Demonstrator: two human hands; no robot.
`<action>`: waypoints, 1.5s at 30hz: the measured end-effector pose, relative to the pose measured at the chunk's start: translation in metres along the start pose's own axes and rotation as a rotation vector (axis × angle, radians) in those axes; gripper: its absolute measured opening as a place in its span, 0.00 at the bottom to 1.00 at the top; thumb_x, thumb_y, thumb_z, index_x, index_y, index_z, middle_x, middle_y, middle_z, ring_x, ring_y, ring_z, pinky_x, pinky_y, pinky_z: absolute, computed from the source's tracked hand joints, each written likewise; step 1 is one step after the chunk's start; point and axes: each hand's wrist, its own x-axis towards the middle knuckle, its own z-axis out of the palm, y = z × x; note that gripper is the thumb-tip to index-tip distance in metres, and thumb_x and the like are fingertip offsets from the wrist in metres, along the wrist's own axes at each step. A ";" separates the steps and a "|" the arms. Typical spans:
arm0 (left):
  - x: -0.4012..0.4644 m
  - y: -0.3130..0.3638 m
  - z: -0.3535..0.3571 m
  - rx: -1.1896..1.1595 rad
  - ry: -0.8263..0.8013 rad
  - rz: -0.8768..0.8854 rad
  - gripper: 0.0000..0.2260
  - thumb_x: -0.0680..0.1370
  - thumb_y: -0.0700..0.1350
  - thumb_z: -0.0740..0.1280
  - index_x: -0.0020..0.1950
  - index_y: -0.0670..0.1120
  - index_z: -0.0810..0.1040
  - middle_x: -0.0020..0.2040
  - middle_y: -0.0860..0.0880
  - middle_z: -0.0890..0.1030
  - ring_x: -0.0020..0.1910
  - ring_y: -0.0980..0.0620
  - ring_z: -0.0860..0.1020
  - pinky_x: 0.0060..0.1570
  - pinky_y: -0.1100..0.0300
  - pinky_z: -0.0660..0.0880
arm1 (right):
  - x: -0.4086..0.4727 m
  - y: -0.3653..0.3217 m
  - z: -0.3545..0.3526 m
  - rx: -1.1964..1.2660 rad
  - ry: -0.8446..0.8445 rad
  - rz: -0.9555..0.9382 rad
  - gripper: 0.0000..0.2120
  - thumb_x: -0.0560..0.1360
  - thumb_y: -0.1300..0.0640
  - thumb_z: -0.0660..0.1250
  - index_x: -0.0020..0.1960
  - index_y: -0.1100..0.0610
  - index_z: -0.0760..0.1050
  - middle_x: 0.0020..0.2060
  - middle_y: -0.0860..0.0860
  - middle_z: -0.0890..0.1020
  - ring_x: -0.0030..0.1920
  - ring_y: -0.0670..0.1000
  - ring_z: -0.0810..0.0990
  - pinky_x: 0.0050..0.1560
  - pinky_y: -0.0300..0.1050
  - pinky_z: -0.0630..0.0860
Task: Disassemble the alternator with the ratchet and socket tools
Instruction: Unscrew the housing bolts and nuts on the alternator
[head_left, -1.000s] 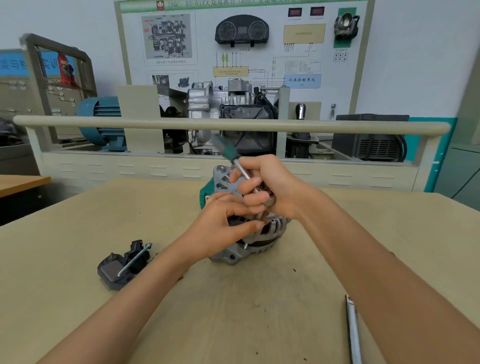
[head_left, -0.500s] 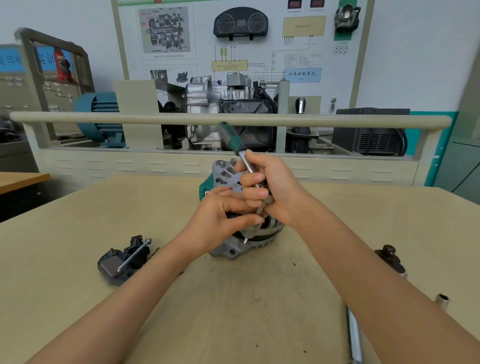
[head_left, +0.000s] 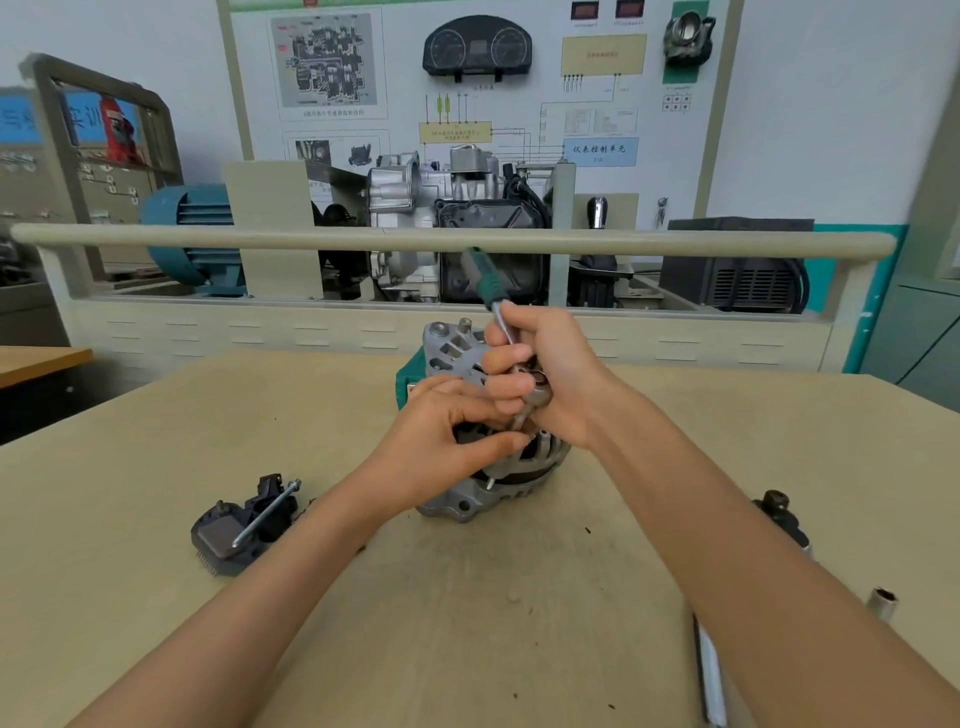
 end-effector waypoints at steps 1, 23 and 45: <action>0.000 0.000 -0.001 -0.020 -0.008 -0.009 0.08 0.70 0.43 0.74 0.42 0.58 0.83 0.42 0.70 0.78 0.52 0.73 0.68 0.63 0.56 0.62 | 0.000 -0.004 0.000 -0.055 -0.085 0.051 0.18 0.81 0.51 0.50 0.34 0.55 0.63 0.17 0.44 0.62 0.14 0.43 0.59 0.18 0.31 0.57; -0.004 0.006 0.003 -0.040 0.102 -0.018 0.11 0.65 0.44 0.76 0.45 0.54 0.82 0.40 0.65 0.78 0.47 0.68 0.74 0.64 0.65 0.62 | -0.017 0.015 0.015 0.458 0.629 -0.324 0.17 0.82 0.62 0.47 0.36 0.59 0.64 0.30 0.52 0.72 0.28 0.47 0.71 0.32 0.40 0.73; -0.001 0.005 -0.008 -0.135 -0.083 0.063 0.05 0.73 0.38 0.71 0.47 0.41 0.84 0.46 0.49 0.80 0.52 0.65 0.73 0.60 0.71 0.64 | 0.010 -0.018 0.028 -1.027 -0.135 0.009 0.18 0.78 0.55 0.61 0.31 0.55 0.61 0.15 0.45 0.64 0.16 0.44 0.59 0.19 0.32 0.59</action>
